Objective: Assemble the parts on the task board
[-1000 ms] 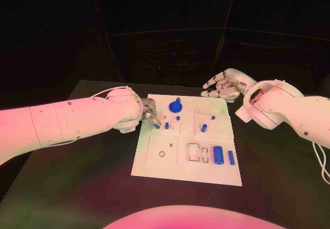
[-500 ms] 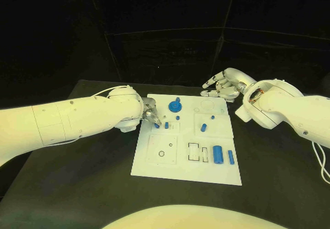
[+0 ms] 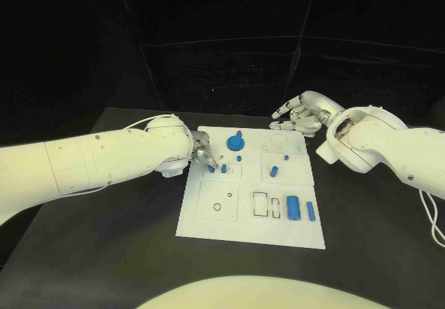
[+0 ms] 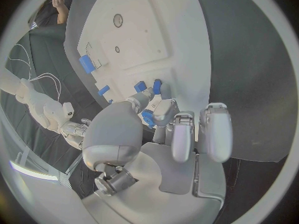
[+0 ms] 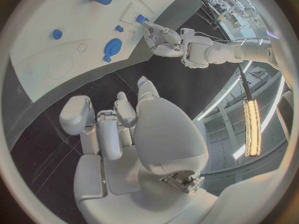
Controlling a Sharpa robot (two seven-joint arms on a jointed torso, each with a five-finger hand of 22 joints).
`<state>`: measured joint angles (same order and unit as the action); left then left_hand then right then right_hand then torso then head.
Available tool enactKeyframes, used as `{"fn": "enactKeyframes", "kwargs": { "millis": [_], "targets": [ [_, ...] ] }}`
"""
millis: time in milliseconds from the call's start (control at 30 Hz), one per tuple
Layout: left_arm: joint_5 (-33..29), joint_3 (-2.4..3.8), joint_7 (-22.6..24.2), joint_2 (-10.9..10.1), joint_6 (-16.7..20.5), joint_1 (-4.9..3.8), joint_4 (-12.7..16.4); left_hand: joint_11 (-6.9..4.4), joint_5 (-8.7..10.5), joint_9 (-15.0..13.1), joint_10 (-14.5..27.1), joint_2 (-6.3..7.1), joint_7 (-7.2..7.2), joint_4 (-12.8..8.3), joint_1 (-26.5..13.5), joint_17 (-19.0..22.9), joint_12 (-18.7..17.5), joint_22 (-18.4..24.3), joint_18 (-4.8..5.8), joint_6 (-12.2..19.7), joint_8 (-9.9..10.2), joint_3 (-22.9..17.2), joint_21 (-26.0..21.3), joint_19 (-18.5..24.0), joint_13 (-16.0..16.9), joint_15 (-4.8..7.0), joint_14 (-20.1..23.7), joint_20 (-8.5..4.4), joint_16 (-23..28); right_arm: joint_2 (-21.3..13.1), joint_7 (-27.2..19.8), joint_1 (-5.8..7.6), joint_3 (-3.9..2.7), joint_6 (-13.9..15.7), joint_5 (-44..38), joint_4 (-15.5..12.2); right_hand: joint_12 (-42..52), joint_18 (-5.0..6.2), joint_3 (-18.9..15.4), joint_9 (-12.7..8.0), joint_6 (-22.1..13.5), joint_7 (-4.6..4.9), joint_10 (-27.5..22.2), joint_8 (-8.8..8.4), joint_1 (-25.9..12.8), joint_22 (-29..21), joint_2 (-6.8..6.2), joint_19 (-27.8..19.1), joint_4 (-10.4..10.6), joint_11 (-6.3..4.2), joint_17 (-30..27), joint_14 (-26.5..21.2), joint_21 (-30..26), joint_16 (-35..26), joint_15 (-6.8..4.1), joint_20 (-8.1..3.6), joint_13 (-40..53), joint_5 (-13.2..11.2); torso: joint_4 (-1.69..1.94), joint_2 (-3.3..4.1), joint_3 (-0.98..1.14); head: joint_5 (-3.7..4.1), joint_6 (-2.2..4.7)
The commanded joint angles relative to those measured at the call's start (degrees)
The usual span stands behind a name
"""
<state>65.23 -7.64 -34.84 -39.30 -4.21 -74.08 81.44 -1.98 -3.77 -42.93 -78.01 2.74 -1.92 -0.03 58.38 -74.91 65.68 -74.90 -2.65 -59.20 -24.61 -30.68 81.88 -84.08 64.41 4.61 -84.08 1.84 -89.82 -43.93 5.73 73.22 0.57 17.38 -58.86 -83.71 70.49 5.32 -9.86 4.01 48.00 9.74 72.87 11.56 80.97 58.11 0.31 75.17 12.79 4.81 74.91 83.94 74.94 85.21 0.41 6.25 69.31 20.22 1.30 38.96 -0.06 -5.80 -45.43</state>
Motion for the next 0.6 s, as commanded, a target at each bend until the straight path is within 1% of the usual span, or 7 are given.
{"fn": "enactKeyframes", "kwargs": {
  "millis": [33, 300, 600],
  "targets": [
    [0.1, -0.05, -0.41, 0.15, -0.38, 0.06, -0.36, -0.13, 0.39, -0.05, -0.39, 0.14, 0.17, 0.33, -0.93, -15.09, 0.28, -5.39, 0.04, -0.27, -0.28, 0.97, -0.11, -0.84, 0.12, 0.5, -5.92, -0.5, -0.18, 0.04, -0.24, 0.1, -0.04, -0.25, -0.08, -0.06, -0.28, 0.74, -0.29, -0.02, -0.44, -0.06, -0.33, 0.17, 0.34, -0.07, 0.32, -0.26, 0.11, -0.13, 7.62, 4.13, -0.26, -0.34, -0.22, -0.02, -0.06, 0.19, 0.01, -0.01, -0.02, 0.01, -0.04],
    [0.1, -0.05, -0.36, 0.48, 0.5, 0.06, -0.99, -0.3, 0.39, -0.27, -0.72, -0.03, 0.37, 1.67, -2.41, -15.09, 0.75, -5.88, 0.16, -0.65, -0.96, 3.53, 0.25, -1.13, 0.44, 0.64, -5.92, -0.64, -0.18, 0.06, -0.28, 0.1, -0.04, -0.25, -0.08, -0.04, -0.28, 0.74, -0.29, -0.02, -0.44, -0.06, -0.33, 0.17, 0.34, -0.07, 0.32, -0.26, 0.11, -0.13, 7.62, 4.13, -0.26, -0.34, -0.22, -0.02, -0.06, 0.19, 0.03, -0.04, -0.01, 0.12, 0.0],
    [0.1, -0.05, -0.35, 0.67, -0.01, 0.08, -1.33, -0.43, 0.41, -0.47, -1.1, 0.55, 0.54, 2.98, -3.99, -15.09, 1.22, -6.2, 0.24, -0.97, -1.73, 7.2, 0.45, -1.31, 0.74, 0.75, -5.92, -0.76, -0.18, 0.05, -0.47, 0.1, -0.04, -0.18, -0.08, -0.2, -0.28, 0.75, -0.32, -0.02, -0.44, -0.06, -0.34, 0.19, 0.33, -0.13, 0.33, -0.28, 0.12, -0.13, 7.61, 4.12, -0.29, -0.35, -0.22, -0.02, -0.07, 0.19, 0.03, -0.02, -0.01, 0.18, -0.11]
  ]
}}
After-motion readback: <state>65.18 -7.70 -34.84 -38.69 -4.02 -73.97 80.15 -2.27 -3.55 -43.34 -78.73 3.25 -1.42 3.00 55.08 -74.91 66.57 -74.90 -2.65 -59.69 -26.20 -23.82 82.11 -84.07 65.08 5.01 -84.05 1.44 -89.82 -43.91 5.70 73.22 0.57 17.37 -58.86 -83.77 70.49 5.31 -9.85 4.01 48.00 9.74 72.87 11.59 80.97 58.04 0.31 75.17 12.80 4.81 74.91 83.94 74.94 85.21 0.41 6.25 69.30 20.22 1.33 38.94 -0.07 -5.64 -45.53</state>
